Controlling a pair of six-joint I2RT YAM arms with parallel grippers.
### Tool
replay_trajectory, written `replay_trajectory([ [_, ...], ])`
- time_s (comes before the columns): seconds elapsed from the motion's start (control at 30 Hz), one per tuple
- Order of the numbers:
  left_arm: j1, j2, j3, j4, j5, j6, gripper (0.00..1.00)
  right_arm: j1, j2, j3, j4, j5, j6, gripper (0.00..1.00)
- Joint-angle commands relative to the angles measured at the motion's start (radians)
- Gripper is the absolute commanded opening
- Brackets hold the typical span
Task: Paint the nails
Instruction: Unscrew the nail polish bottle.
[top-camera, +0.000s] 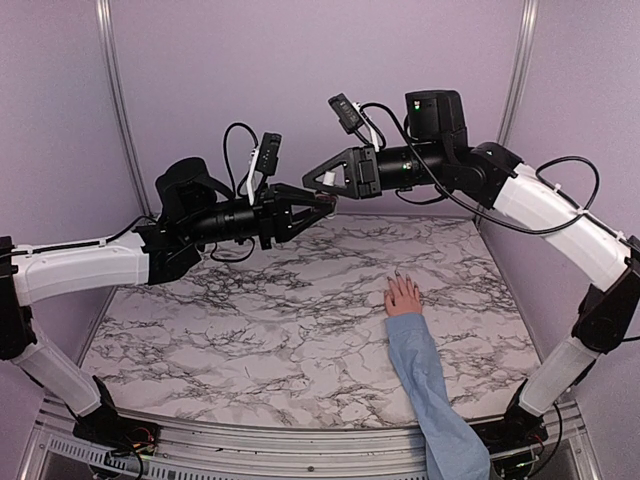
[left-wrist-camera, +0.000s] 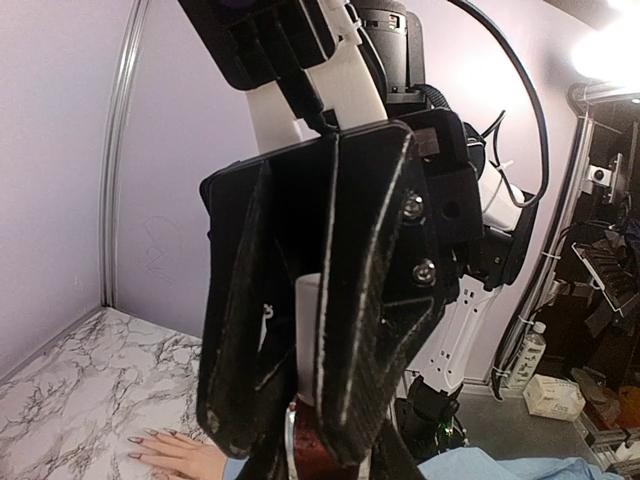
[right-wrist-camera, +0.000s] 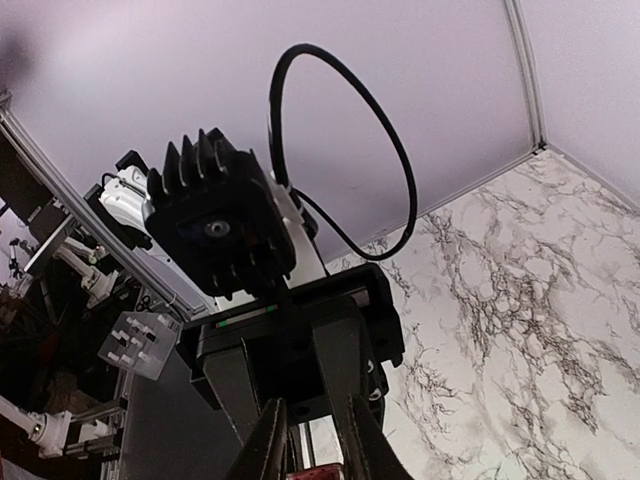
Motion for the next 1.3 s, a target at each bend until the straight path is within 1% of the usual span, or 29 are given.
replay_trajectory([
  [0.0,0.015,-0.026,-0.012,0.084,0.025,-0.022,0.00,-0.005,-0.027,0.026,-0.025,0.005,-0.016,0.16],
  [0.07,0.020,-0.026,-0.016,0.091,0.029,-0.029,0.00,-0.005,-0.023,0.036,-0.032,0.009,-0.022,0.11],
  [0.13,0.023,-0.025,-0.018,0.091,0.026,-0.030,0.00,-0.006,-0.017,0.050,-0.039,0.011,-0.028,0.02],
  [0.2,0.028,-0.024,-0.020,0.089,0.016,-0.037,0.00,-0.005,-0.005,0.068,-0.053,0.011,-0.032,0.00],
  [0.23,0.032,-0.020,-0.017,0.083,0.015,-0.050,0.06,-0.005,-0.002,0.074,-0.058,0.007,-0.035,0.00],
  [0.27,0.035,-0.015,-0.010,0.074,0.019,-0.056,0.14,-0.005,0.003,0.079,-0.062,0.003,-0.037,0.00],
  [0.33,0.037,-0.004,0.003,0.060,0.040,-0.066,0.26,-0.006,0.009,0.084,-0.074,-0.002,-0.045,0.00],
  [0.4,0.038,0.008,0.012,0.057,0.061,-0.078,0.29,-0.006,0.011,0.090,-0.086,-0.004,-0.053,0.00],
  [0.63,0.038,0.025,0.018,0.050,0.090,-0.081,0.28,-0.005,0.021,0.114,-0.122,0.002,-0.079,0.00],
  [0.93,0.038,0.046,0.044,0.029,0.092,-0.076,0.34,-0.005,0.026,0.116,-0.133,0.003,-0.083,0.00],
  [1.27,0.034,0.069,0.067,0.006,0.102,-0.082,0.35,-0.005,0.030,0.120,-0.129,0.007,-0.080,0.00],
])
